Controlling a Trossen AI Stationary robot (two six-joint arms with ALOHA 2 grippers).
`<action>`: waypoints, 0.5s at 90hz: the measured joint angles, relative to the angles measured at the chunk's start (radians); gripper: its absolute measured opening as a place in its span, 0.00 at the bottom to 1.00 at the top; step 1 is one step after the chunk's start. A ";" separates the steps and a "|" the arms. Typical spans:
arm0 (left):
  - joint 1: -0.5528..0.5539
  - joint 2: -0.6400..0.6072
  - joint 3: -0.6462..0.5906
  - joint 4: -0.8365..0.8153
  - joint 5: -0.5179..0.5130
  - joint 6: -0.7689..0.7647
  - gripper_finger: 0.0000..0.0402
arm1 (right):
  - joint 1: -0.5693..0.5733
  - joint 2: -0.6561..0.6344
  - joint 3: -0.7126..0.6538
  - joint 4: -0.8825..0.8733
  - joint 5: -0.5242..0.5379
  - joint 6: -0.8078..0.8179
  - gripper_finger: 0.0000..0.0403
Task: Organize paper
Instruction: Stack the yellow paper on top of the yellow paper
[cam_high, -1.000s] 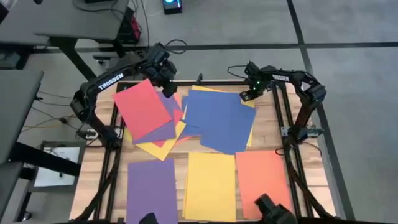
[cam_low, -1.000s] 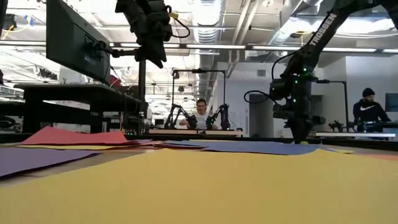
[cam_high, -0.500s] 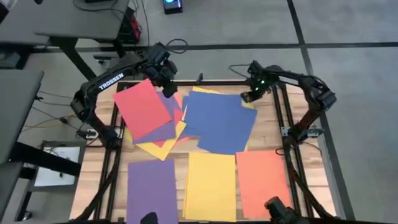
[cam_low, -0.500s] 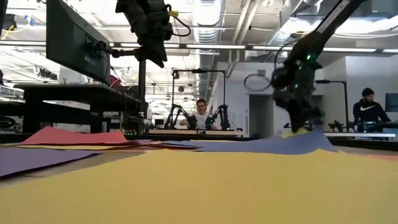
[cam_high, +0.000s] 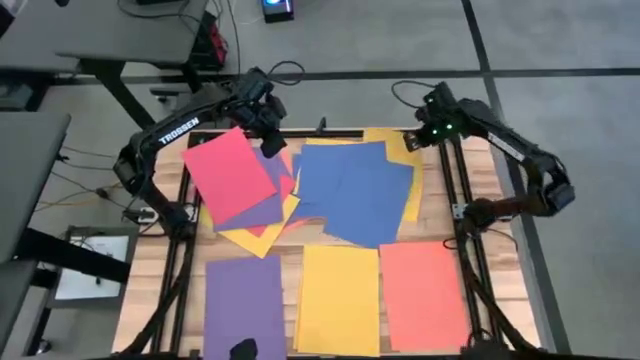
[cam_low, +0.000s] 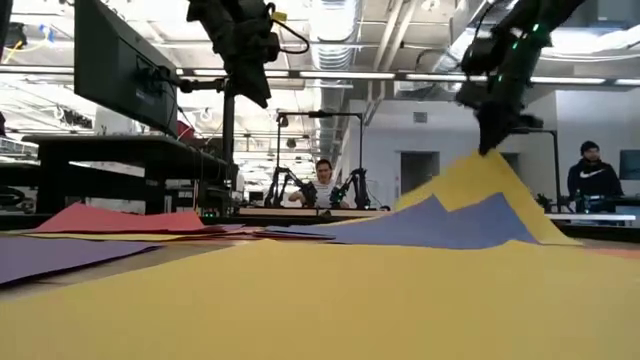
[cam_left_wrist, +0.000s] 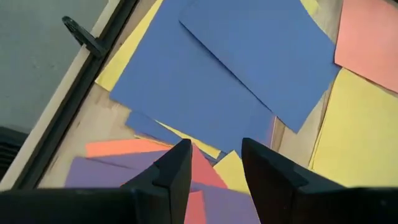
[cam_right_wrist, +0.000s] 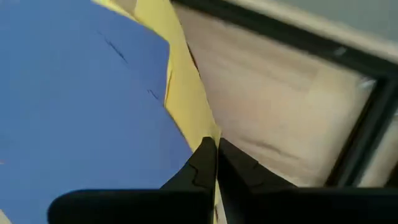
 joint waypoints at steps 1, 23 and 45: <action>0.000 0.000 0.000 0.001 0.000 0.001 0.30 | 0.000 -0.006 0.006 0.001 0.001 0.000 0.00; 0.000 0.000 0.016 0.018 0.000 0.006 0.30 | 0.051 -0.122 0.153 -0.019 -0.025 -0.002 0.00; -0.005 -0.002 0.097 0.010 -0.002 -0.026 0.30 | 0.178 -0.162 0.286 -0.089 -0.076 0.000 0.00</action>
